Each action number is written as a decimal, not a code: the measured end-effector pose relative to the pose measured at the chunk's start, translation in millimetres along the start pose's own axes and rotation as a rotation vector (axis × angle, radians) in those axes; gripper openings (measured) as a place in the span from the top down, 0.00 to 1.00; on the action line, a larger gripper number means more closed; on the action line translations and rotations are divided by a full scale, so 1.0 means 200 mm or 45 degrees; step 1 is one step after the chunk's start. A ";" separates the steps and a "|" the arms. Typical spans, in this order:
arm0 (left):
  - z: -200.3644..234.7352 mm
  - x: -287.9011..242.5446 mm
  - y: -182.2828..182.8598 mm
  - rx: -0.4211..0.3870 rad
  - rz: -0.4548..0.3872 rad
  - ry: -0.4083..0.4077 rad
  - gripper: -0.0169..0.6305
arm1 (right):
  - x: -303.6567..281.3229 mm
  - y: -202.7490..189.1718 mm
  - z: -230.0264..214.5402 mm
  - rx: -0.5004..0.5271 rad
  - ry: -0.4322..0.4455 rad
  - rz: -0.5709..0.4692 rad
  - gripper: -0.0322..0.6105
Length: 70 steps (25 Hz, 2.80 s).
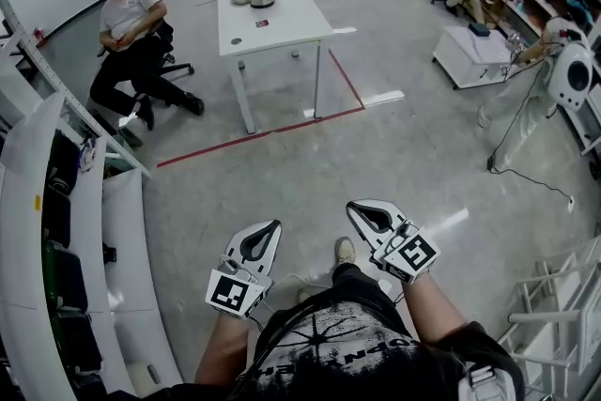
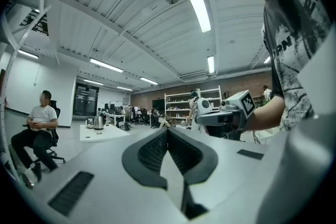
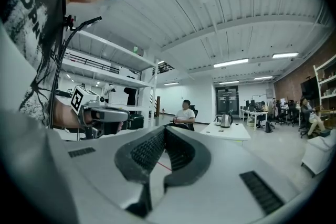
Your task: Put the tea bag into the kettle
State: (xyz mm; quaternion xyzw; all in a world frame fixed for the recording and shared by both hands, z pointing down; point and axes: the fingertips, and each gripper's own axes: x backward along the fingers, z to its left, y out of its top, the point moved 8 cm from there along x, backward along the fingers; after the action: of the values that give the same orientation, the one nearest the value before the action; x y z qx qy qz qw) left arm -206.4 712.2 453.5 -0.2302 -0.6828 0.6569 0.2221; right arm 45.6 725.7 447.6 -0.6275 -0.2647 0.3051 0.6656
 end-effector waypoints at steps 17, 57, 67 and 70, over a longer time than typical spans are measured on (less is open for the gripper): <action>0.23 -0.76 0.05 -0.017 0.068 0.000 0.96 | -0.20 -0.08 -0.76 -0.075 0.021 -0.063 0.93; 0.60 -1.77 0.01 -0.041 0.091 0.113 0.96 | -0.63 -0.19 -1.75 -0.026 0.277 -0.004 0.94; 1.08 -1.89 0.02 -0.025 0.080 0.088 0.96 | -1.09 -0.14 -1.92 0.003 0.229 0.020 0.93; 1.22 -1.91 0.02 -0.013 0.075 0.073 0.96 | -1.23 -0.12 -1.95 -0.016 0.209 0.025 0.93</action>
State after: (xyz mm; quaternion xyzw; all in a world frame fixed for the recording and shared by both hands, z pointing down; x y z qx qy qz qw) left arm -49.6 286.4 439.2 -0.2700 -0.6725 0.6527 0.2210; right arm 169.1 280.0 450.1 -0.6571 -0.2049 0.2574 0.6782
